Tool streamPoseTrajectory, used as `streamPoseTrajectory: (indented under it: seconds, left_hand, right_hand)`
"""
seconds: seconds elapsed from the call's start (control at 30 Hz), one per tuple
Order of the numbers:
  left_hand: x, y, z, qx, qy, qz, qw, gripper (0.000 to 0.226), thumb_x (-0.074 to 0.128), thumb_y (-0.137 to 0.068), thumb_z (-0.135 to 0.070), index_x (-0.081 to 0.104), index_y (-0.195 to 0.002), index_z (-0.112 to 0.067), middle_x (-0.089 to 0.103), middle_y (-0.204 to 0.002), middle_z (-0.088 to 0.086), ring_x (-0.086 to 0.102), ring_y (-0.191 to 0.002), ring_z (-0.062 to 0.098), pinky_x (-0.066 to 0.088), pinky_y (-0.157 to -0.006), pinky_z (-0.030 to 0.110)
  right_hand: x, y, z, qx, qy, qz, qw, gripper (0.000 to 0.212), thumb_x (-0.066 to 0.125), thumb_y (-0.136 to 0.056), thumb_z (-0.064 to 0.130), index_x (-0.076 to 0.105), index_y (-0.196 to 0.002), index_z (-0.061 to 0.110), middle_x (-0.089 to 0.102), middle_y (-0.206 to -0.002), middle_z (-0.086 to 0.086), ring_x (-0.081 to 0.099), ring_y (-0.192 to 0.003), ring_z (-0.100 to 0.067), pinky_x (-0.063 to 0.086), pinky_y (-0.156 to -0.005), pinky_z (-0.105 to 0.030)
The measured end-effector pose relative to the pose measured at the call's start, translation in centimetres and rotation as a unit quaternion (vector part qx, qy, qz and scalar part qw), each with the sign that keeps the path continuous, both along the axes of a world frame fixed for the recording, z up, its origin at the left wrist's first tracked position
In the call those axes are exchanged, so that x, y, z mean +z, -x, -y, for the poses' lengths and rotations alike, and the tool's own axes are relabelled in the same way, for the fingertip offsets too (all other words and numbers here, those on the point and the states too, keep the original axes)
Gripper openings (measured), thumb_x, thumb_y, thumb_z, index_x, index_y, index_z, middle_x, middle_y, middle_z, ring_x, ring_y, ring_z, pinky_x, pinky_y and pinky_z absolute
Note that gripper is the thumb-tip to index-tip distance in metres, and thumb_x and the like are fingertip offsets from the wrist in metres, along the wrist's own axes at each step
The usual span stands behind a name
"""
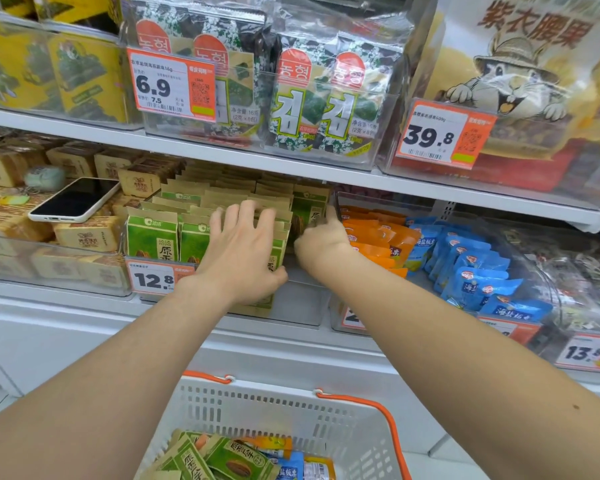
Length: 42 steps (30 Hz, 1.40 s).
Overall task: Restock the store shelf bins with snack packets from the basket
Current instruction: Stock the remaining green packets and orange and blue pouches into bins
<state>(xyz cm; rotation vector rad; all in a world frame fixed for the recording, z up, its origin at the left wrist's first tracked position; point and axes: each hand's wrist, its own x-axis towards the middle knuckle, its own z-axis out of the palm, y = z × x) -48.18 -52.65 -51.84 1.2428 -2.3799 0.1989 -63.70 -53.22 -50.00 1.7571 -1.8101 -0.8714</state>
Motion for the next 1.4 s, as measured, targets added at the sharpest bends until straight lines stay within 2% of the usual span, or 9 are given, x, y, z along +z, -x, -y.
streamPoseTrajectory:
  seconds: [0.17,0.27,0.4,0.53,0.67,0.93,1.03,1.17,1.4]
  left_hand:
    - [0.6,-0.4,-1.8,0.009,0.025,-0.047,0.999,0.08,0.079,-0.075,-0.041,0.043,-0.143,-0.017,0.039,-0.134,0.01,0.038,-0.123,0.035,0.035,-0.105,0.049]
    - [1.2,-0.3,-3.4,0.007,0.084,-0.085,0.993,0.044,0.078,-0.083,-0.031,0.052,-0.116,-0.02,0.047,-0.114,0.006,0.046,-0.104,0.031,0.042,-0.084,0.045]
    - [0.7,-0.2,-6.3,0.008,-0.041,-0.062,0.997,0.012,0.06,-0.095,-0.035,0.057,-0.097,-0.024,0.065,-0.091,0.003,0.061,-0.084,0.032,0.045,-0.065,0.037]
    - [-2.3,0.2,-8.9,0.002,-0.126,0.126,0.984,0.019,0.055,-0.095,-0.038,0.066,-0.099,-0.023,0.064,-0.097,0.007,0.067,-0.092,0.036,0.047,-0.068,0.036]
    - [-7.2,0.4,-10.7,-0.049,-0.191,0.28,0.939,0.02,0.051,-0.1,-0.029,0.066,-0.112,-0.023,0.062,-0.106,0.004,0.063,-0.091,0.031,0.047,-0.069,0.037]
    - [-18.4,-0.8,-13.7,-0.092,-0.347,0.381,0.852,0.025,0.06,-0.097,-0.011,0.068,-0.119,-0.017,0.066,-0.118,0.008,0.067,-0.097,0.031,0.057,-0.081,0.041]
    - [-22.3,-2.5,-14.4,-0.069,-0.366,0.419,0.828,0.03,0.057,-0.097,-0.006,0.064,-0.125,-0.014,0.06,-0.133,0.013,0.064,-0.102,0.03,0.057,-0.084,0.043]
    - [-26.3,-4.8,-15.9,0.019,-0.422,0.431,0.798,0.083,0.054,-0.092,0.008,0.029,-0.161,-0.032,-0.009,-0.172,0.009,0.039,-0.142,0.049,0.056,-0.096,0.049]
    - [-27.7,-5.0,-16.2,0.026,-0.435,0.41,0.801,0.085,0.058,-0.092,0.01,0.019,-0.163,-0.018,-0.012,-0.171,0.022,0.065,-0.117,0.042,0.056,-0.084,0.043]
  right_hand:
    - [0.0,1.3,-4.7,0.101,0.158,0.186,0.964,0.015,0.059,-0.09,0.02,0.067,-0.102,0.019,0.069,-0.11,-0.008,0.057,-0.11,-0.031,0.037,-0.098,-0.047]
    - [-2.7,1.4,-7.6,0.159,0.285,0.236,0.915,0.019,0.053,-0.082,0.016,0.069,-0.092,0.014,0.064,-0.093,-0.006,0.052,-0.093,-0.03,0.037,-0.081,-0.042]
    - [-6.1,0.5,-11.5,0.255,0.364,0.292,0.847,0.015,0.047,-0.08,0.012,0.062,-0.081,0.012,0.056,-0.079,-0.008,0.047,-0.076,-0.03,0.032,-0.066,-0.041]
    - [-9.7,-0.4,-15.1,0.266,0.246,0.346,0.865,0.015,0.069,-0.068,0.01,0.054,-0.066,0.014,0.055,-0.06,-0.007,0.051,-0.049,-0.032,0.022,-0.053,-0.032]
    - [-13.1,-0.7,-18.3,0.187,-0.044,0.281,0.94,0.01,0.057,-0.09,0.017,0.049,-0.085,0.017,0.059,-0.082,-0.004,0.052,-0.065,-0.03,0.041,-0.057,-0.035]
    - [-20.9,-0.8,-23.2,0.125,-0.271,0.196,0.934,0.014,0.058,-0.095,0.007,0.058,-0.083,0.015,0.045,-0.073,0.0,0.052,-0.064,-0.02,0.039,-0.05,-0.031]
    - [-23.1,-1.7,-24.3,0.119,-0.311,0.178,0.926,0.018,0.056,-0.095,0.004,0.057,-0.082,0.016,0.046,-0.073,0.001,0.043,-0.057,-0.017,0.032,-0.047,-0.03]
    - [-24.5,-2.7,-24.3,0.106,-0.316,0.181,0.925,0.015,0.055,-0.095,0.003,0.06,-0.087,0.015,0.048,-0.077,0.0,0.046,-0.058,-0.017,0.031,-0.046,-0.029]
    - [-23.7,-2.9,-22.7,0.106,-0.312,0.213,0.92,0.032,0.053,-0.1,0.007,0.039,-0.073,0.017,0.037,-0.075,0.0,0.04,-0.059,-0.016,0.05,-0.066,-0.035]
